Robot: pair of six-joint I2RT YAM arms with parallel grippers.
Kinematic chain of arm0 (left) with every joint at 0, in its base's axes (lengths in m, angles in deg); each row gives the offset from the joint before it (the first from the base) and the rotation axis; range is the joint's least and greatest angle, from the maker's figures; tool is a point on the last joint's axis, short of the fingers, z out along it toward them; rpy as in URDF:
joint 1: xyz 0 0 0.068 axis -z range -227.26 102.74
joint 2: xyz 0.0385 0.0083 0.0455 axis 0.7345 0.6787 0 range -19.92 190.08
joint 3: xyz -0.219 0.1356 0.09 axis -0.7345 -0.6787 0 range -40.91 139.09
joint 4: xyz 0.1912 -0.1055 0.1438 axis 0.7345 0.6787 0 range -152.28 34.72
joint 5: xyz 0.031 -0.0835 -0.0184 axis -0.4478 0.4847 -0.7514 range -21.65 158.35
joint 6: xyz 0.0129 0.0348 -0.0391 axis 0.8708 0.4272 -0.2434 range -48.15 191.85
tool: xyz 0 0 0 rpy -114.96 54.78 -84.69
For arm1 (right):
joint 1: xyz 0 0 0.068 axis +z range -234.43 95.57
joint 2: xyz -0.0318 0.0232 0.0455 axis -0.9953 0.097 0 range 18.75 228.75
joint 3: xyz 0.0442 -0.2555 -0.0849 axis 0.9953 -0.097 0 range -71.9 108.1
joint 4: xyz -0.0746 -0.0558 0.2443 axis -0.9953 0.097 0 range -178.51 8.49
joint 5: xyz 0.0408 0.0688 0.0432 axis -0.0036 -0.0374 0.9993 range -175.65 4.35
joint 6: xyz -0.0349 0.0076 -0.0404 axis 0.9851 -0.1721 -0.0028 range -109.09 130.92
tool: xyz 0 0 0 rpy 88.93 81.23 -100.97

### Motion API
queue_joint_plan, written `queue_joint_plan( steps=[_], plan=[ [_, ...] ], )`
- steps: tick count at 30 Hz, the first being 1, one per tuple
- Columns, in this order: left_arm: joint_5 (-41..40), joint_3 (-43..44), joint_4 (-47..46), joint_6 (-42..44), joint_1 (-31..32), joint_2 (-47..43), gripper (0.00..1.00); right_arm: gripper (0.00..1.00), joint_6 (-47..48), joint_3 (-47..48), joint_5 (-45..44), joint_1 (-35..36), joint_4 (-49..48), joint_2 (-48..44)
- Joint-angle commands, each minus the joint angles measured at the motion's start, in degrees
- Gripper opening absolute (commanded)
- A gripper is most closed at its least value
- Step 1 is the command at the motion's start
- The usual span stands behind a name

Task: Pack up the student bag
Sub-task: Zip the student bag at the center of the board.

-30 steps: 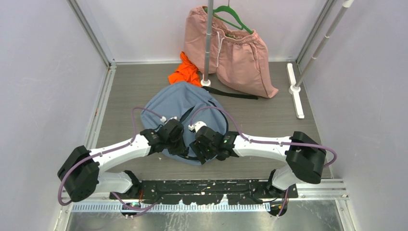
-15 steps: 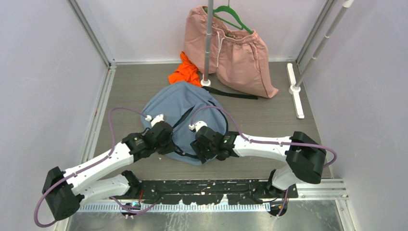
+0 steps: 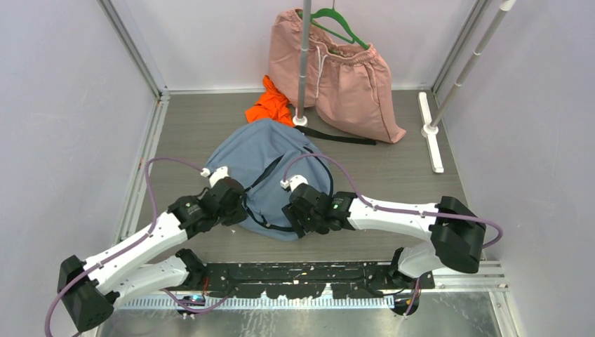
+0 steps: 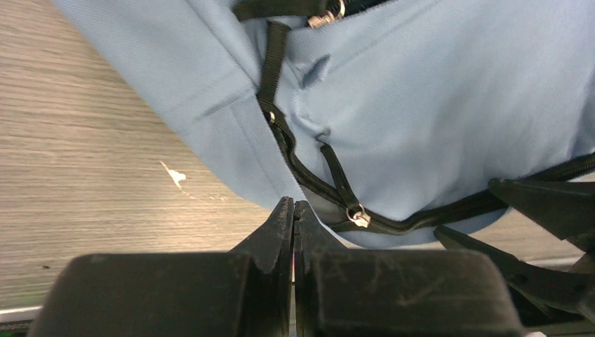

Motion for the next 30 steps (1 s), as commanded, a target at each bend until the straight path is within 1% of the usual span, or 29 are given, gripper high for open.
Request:
queue_joint_plan(
  steps=[1, 4, 8, 11, 13, 16, 19, 21, 26, 30],
  plan=[
    [6.7, 1.4, -7.3, 3.1, 0.0, 4.8, 0.05, 0.69, -0.2, 1.7, -1.8, 0.3, 0.9, -4.5],
    [9.0, 3.5, -10.8, 3.7, 1.3, 10.1, 0.23, 0.68, -0.2, 2.4, -1.1, 0.3, -0.4, -5.1],
    [9.1, 3.6, -12.8, 3.2, 1.7, 14.2, 0.33, 0.64, -0.2, 3.7, 0.4, 0.3, -2.0, -4.7],
    [10.5, 1.8, -13.1, 2.4, 1.7, 14.1, 0.43, 0.62, -0.3, 4.0, 1.0, 0.3, -2.9, -3.9],
    [11.8, 0.2, -12.8, 1.7, 1.7, 13.1, 0.46, 0.62, -0.4, 3.6, 1.4, 0.3, -3.7, -3.5],
    [14.7, -3.4, -15.6, -0.7, 1.7, 11.5, 0.46, 0.61, -0.5, 3.0, 2.5, 0.3, -5.3, -2.2],
    [18.4, -7.4, -20.0, -3.5, 1.7, 11.2, 0.42, 0.57, -0.6, 2.7, 3.7, 0.3, -6.8, 0.0],
    [18.9, -9.2, -20.7, -4.8, 1.7, 11.3, 0.38, 0.54, -0.8, 2.6, 4.3, 0.3, -7.1, 1.3],
    [16.1, -10.6, -19.7, -5.6, 1.7, 9.1, 0.34, 0.5, -1.0, 1.4, 4.8, 0.5, -7.6, 2.8],
    [13.1, -9.9, -18.6, -5.9, 1.7, 7.4, 0.27, 0.49, -0.9, 1.4, 4.5, 0.6, -7.4, 2.7]
  ],
)
